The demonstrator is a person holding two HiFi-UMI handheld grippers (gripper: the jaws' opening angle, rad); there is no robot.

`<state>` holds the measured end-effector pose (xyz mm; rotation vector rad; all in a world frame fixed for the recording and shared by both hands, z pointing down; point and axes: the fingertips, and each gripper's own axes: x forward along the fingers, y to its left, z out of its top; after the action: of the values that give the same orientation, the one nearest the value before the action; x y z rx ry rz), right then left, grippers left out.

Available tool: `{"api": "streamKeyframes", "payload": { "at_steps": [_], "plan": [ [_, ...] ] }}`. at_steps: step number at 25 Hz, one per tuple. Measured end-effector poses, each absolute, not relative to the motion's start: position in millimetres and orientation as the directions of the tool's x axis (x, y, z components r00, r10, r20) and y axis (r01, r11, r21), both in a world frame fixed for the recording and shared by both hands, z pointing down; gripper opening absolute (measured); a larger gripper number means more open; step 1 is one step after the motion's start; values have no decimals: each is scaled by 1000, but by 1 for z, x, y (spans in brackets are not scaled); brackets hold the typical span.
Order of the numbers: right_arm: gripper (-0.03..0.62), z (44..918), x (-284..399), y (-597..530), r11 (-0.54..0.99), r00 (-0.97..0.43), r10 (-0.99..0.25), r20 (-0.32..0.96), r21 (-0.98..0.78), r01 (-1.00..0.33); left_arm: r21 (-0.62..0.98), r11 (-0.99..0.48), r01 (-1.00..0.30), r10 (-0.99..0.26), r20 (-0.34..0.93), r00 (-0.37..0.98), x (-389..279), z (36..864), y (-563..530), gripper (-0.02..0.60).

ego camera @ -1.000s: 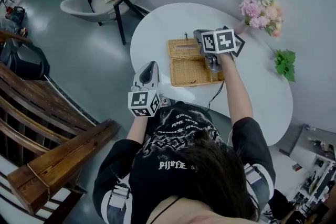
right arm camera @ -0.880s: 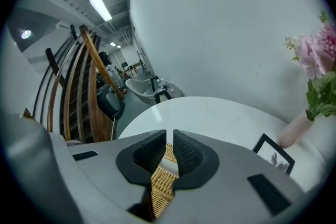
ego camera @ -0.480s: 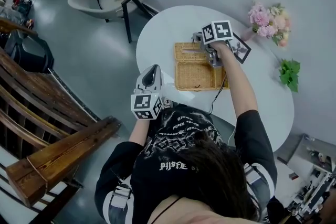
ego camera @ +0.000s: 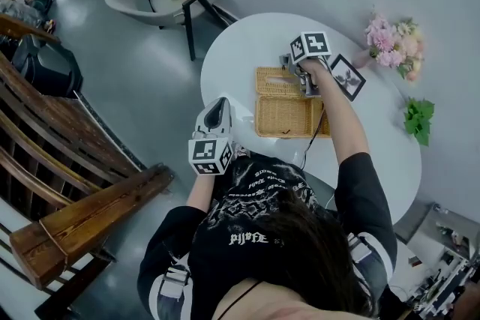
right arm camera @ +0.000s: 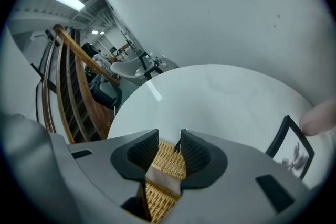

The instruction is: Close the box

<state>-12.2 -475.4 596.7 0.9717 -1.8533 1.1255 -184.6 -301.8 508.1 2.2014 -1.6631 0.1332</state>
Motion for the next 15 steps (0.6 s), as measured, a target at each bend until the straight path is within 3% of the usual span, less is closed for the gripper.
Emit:
{"api": "streamKeyframes", "payload": {
  "at_steps": [15],
  "plan": [
    [153, 634, -20, -494, 306, -420, -138, 897, -365, -879, 268, -260, -928, -853, 386, 351, -185, 534, -301, 28]
  ]
}}
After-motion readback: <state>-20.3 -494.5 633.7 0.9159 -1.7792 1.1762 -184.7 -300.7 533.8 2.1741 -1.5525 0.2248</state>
